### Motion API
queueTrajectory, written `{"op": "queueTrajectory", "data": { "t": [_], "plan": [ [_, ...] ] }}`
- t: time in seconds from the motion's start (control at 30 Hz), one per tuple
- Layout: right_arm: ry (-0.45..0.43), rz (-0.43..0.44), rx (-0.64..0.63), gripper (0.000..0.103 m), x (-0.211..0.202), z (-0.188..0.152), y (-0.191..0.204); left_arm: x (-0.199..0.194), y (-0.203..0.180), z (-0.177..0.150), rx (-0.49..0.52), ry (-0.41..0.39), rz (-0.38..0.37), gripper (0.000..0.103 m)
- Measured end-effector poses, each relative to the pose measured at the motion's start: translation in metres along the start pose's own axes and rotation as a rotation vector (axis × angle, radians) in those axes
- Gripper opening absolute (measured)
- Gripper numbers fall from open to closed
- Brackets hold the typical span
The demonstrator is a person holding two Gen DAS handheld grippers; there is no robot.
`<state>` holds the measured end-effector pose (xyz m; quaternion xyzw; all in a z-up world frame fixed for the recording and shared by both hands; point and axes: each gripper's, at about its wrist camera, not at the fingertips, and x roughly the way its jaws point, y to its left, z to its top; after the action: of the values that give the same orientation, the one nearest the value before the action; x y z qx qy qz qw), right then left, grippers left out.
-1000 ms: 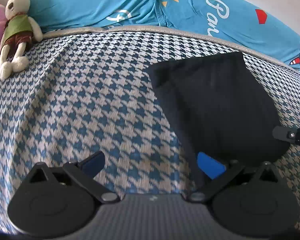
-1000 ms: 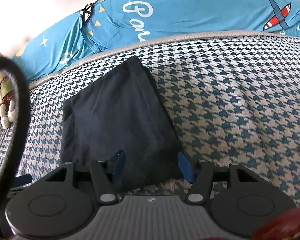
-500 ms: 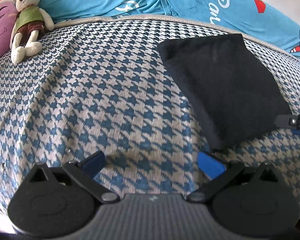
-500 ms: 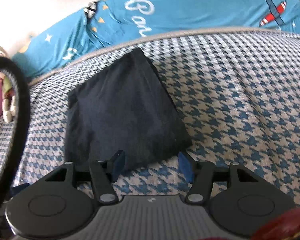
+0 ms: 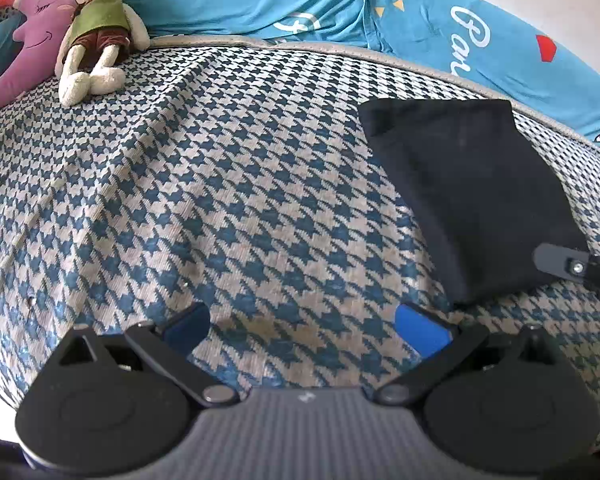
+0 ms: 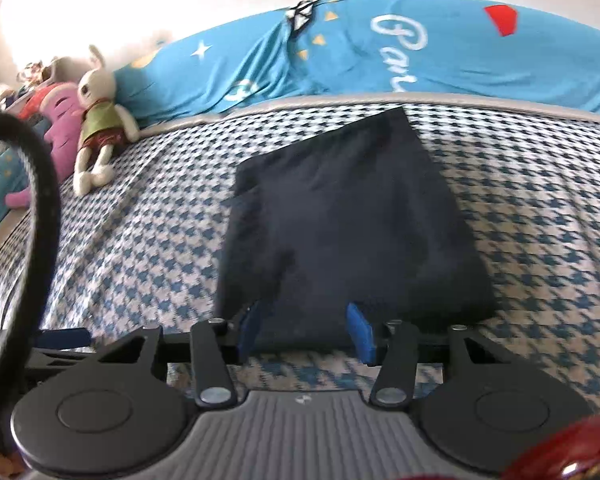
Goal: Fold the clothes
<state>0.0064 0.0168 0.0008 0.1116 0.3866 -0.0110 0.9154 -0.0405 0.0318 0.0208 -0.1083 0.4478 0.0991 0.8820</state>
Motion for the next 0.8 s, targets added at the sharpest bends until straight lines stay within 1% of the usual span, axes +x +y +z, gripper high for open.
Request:
{"op": "queueTrajectory", "data": {
  "t": [0.17,0.3,0.4,0.5,0.53,0.67,0.8],
  "plan": [
    [0.046,0.003,-0.014,0.049,0.013,-0.002,0.009,0.002,-0.001,-0.001,0.007,0.007,0.004,0.103],
    [0.082,-0.018,-0.025,0.049,0.021,-0.007,0.011,0.004,0.0,-0.001,0.006,0.014,0.007,0.103],
    [0.083,-0.034,-0.087,0.05,0.019,-0.011,0.017,0.005,-0.002,-0.002,0.019,0.019,0.017,0.103],
    [0.097,-0.034,-0.101,0.05,0.018,-0.014,0.019,0.006,-0.004,-0.003,0.027,0.023,0.025,0.103],
    [0.105,-0.027,-0.097,0.05,0.016,-0.014,0.016,0.007,-0.005,-0.003,0.032,0.024,0.029,0.103],
    [0.093,-0.012,-0.043,0.051,0.004,-0.014,0.01,0.009,-0.009,-0.005,0.057,0.025,0.05,0.103],
    [0.053,-0.008,0.027,0.056,-0.012,-0.008,-0.005,0.009,-0.01,-0.005,0.06,0.023,0.053,0.103]
  ]
}}
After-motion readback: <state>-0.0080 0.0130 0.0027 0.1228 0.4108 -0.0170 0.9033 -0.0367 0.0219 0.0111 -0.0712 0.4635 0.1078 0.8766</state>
